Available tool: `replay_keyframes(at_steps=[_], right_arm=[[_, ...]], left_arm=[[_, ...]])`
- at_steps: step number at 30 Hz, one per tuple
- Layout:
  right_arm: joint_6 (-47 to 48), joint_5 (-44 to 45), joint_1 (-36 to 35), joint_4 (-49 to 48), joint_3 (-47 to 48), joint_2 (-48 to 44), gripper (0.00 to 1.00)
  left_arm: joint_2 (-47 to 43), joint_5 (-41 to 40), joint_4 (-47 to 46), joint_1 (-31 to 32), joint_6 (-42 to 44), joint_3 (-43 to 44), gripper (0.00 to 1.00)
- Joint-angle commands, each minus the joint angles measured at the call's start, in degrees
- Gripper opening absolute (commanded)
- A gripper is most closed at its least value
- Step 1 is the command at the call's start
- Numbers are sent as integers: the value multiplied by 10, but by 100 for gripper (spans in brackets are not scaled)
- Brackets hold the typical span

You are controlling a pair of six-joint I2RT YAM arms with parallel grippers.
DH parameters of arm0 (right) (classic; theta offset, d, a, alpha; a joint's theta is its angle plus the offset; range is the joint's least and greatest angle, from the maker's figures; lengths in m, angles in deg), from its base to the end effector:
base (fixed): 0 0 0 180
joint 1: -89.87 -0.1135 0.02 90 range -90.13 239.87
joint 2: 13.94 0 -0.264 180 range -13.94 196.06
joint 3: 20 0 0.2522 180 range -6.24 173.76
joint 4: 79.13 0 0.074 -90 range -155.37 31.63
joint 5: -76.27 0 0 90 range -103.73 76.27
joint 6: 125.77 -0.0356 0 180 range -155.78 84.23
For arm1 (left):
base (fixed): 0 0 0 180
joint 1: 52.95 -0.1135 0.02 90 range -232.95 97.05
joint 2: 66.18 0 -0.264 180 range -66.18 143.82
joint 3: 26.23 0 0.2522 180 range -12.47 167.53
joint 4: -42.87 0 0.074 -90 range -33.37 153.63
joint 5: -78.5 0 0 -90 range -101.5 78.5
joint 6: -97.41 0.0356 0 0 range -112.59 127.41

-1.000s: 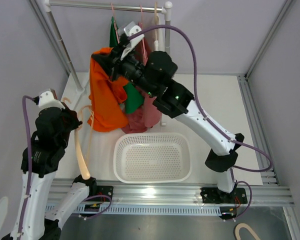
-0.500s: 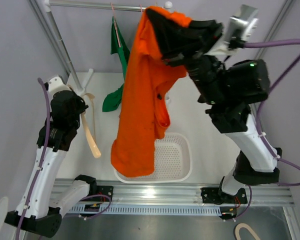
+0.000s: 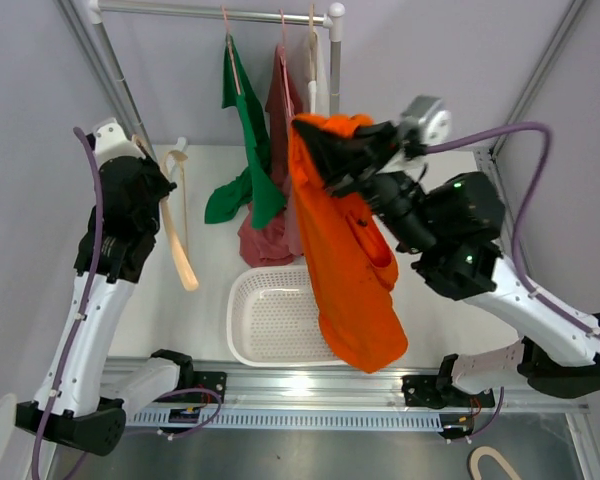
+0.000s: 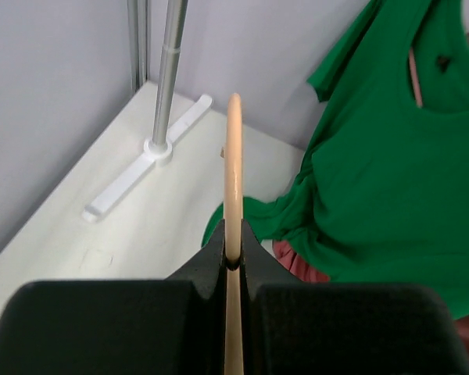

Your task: Remove the t-shirt from the hanger

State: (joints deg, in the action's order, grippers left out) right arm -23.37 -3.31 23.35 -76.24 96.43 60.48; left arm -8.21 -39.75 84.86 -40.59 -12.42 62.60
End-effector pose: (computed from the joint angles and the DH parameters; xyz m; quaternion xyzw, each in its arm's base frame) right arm 0.0940 0.2002 0.6054 -0.2086 0.3824 0.3744 0.8186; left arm 0.1988 -0.0263 0.4463 -0.2035 0.7373 0.0103 0.6441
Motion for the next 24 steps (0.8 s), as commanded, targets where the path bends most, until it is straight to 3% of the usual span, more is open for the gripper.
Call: replay_keyframes(at_steps=[1, 10, 15, 18, 24], right_arm=[[-57, 20, 2, -7, -67, -32, 0], [-233, 33, -6, 74, -286, -163, 0], [-328, 45, -23, 184, -374, -209, 0], [-369, 26, -24, 258, -396, -183, 0], [-428, 11, -22, 288, -475, -88, 0]], left_arm=[[-1, 5, -47, -1, 36, 46, 1], [30, 76, -67, -41, 80, 123, 1], [62, 136, -80, -67, 95, 151, 1], [80, 222, -105, -89, 100, 149, 1], [130, 268, -85, -114, 96, 185, 1]])
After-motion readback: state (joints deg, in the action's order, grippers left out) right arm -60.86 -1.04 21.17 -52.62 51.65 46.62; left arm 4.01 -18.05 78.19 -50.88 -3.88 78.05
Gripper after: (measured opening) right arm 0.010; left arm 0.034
